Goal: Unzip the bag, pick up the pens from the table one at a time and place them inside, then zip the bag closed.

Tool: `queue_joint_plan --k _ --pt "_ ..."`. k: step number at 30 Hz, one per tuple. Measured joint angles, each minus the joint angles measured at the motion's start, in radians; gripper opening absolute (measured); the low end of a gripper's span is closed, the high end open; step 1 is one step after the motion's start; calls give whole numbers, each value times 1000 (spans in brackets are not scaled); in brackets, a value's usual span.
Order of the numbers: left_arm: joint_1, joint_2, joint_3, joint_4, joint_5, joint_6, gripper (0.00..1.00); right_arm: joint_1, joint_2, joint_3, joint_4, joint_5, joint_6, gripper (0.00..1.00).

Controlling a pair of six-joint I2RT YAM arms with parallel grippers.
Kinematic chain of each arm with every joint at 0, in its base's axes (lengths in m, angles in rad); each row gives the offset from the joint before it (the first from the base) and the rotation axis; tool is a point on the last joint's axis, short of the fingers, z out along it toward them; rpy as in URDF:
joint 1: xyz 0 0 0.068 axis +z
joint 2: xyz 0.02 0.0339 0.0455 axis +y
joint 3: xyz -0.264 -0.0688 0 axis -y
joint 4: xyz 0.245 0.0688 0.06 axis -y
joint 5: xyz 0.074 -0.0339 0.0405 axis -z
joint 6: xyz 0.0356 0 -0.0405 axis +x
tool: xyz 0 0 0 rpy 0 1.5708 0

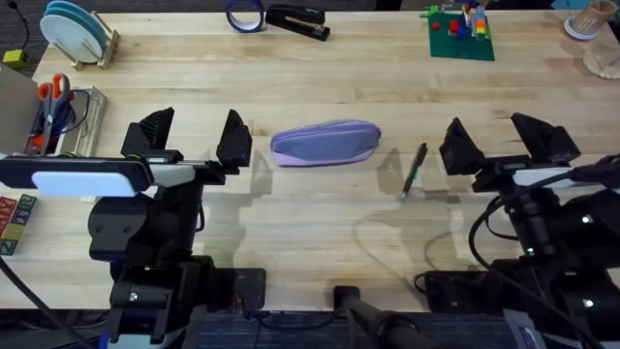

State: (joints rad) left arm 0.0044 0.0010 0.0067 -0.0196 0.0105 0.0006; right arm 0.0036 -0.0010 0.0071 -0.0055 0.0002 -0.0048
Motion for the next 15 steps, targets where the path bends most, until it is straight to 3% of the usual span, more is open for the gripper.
queue_joint_plan --k 15 --pt "0 0 0 -1 0 3 993 0 1 3 -22 7 0 996"
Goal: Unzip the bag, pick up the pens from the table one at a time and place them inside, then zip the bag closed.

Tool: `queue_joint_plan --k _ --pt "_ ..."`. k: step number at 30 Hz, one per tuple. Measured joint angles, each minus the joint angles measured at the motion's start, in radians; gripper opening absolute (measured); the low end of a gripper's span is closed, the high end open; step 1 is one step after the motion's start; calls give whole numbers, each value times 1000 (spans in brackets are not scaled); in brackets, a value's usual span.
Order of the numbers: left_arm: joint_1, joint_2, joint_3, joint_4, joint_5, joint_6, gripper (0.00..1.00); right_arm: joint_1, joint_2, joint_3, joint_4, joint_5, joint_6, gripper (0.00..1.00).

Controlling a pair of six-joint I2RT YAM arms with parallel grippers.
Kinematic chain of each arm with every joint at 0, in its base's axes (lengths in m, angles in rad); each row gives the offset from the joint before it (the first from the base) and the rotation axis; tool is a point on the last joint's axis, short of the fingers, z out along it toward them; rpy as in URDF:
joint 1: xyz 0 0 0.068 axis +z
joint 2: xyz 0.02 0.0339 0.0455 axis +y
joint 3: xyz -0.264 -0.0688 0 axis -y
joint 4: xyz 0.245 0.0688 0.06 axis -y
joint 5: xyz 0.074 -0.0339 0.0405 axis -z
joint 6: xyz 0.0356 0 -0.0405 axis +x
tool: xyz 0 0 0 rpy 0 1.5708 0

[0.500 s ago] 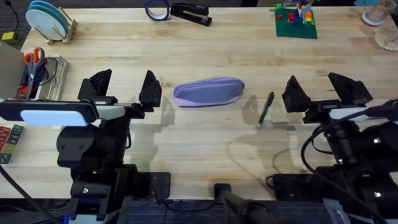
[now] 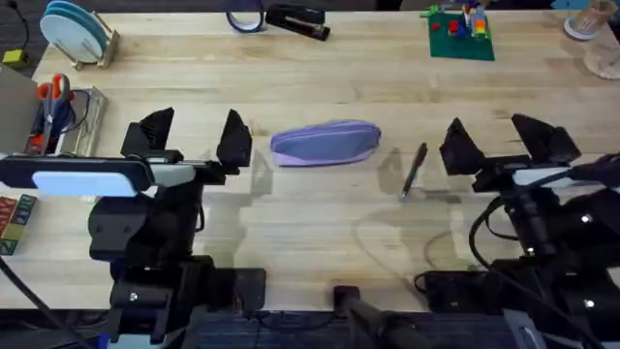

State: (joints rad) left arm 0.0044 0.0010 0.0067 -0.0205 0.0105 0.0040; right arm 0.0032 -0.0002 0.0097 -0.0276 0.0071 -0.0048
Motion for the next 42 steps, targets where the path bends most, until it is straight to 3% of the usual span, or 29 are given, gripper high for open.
queue_joint_plan --k 7,13,20,27,35,42 --pt "0 0 0 -1 0 -5 991 0 0 1 -2 0 7 996" --pt "0 0 15 -64 -7 -87 992 0 0 35 -58 4 22 996" --pt "0 66 158 -175 -8 -146 992 0 87 167 -164 5 33 996" --pt "0 264 325 -182 -2 -127 992 0 296 337 -192 5 35 996" --pt "0 525 501 -186 71 -72 993 0 594 568 -199 -21 35 996" --pt "0 685 653 -281 99 -51 993 0 818 789 -368 -85 35 996"
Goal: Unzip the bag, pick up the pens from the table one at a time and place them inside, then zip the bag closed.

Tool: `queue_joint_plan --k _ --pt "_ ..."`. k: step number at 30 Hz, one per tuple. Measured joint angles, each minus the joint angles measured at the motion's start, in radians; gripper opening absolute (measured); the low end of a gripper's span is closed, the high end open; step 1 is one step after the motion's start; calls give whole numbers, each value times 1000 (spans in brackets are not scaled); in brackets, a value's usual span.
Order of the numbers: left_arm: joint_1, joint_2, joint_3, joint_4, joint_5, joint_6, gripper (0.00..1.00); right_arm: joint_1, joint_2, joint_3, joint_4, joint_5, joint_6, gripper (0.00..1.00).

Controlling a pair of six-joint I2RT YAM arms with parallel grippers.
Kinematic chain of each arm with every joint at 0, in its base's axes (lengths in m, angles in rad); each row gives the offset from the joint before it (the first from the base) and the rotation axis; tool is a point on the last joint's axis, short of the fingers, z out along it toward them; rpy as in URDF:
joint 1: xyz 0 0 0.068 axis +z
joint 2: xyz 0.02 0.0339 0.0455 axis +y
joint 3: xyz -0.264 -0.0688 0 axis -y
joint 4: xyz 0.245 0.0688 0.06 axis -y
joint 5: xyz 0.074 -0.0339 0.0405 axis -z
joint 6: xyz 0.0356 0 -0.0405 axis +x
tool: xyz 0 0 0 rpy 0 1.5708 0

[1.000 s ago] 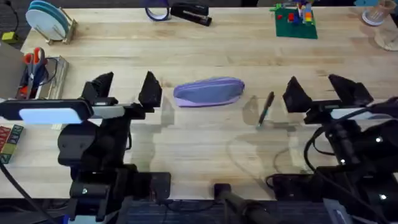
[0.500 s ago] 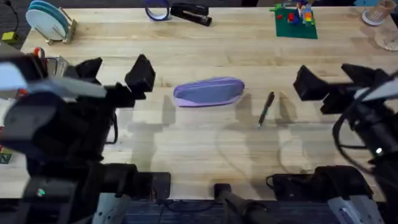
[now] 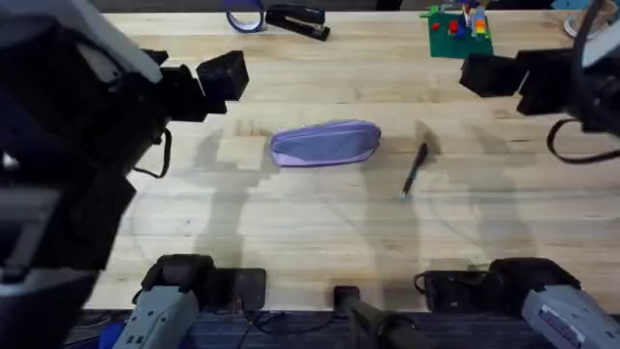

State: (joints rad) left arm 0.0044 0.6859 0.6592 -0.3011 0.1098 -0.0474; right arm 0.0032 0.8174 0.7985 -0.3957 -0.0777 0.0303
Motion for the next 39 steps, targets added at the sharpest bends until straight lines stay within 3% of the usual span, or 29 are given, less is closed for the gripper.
queue_joint_plan --k 8,17,28,34,39 --pt "0 125 167 -189 55 112 993 0 146 206 -164 -24 0 996" --pt "0 182 249 -227 94 163 993 0 159 246 -179 -61 0 996" --pt "0 183 275 -387 388 428 994 0 159 246 -200 -69 0 996" --pt "0 183 277 -492 513 525 994 0 159 246 -220 -70 0 996" --pt "0 170 277 -552 581 561 994 0 159 246 -222 -73 0 996"
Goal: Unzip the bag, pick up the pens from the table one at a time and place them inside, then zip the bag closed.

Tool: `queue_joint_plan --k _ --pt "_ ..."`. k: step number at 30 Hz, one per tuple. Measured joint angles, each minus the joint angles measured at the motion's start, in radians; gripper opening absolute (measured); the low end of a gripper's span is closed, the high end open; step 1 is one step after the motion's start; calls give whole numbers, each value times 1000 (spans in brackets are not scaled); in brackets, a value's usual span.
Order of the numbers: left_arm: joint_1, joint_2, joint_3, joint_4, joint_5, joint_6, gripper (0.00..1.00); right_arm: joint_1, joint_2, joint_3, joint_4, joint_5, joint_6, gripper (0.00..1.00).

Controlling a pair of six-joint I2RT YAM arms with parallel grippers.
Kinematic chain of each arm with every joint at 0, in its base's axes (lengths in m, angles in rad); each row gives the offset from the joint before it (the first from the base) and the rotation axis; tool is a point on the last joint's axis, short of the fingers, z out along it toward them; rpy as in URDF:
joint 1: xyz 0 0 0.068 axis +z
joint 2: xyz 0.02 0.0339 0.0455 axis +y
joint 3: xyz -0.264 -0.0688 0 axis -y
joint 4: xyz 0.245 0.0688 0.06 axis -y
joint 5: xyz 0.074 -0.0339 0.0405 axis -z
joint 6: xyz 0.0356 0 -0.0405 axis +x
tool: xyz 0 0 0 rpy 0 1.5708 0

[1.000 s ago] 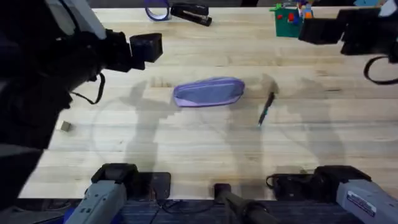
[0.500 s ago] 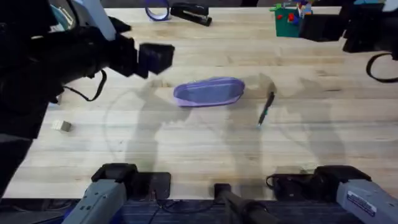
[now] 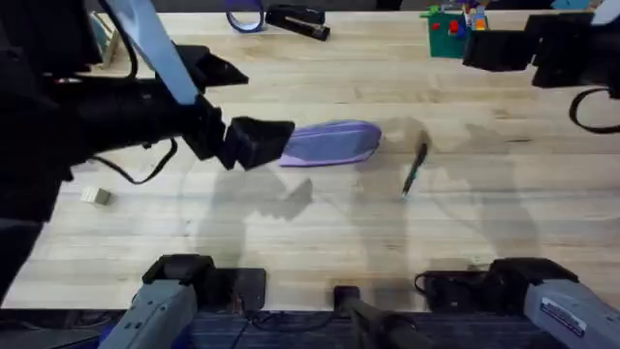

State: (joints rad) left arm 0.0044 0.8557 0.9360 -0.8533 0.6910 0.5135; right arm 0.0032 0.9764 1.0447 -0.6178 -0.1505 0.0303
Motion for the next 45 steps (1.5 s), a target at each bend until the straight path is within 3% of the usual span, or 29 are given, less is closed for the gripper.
queue_joint_plan --k 8,32,45 --pt "0 -45 0 -95 32 64 993 0 0 0 0 0 0 996" --pt "0 -48 0 -107 -92 87 993 0 0 0 -1 0 0 996" --pt "0 -36 0 -157 -112 337 993 0 0 0 -35 0 0 996"
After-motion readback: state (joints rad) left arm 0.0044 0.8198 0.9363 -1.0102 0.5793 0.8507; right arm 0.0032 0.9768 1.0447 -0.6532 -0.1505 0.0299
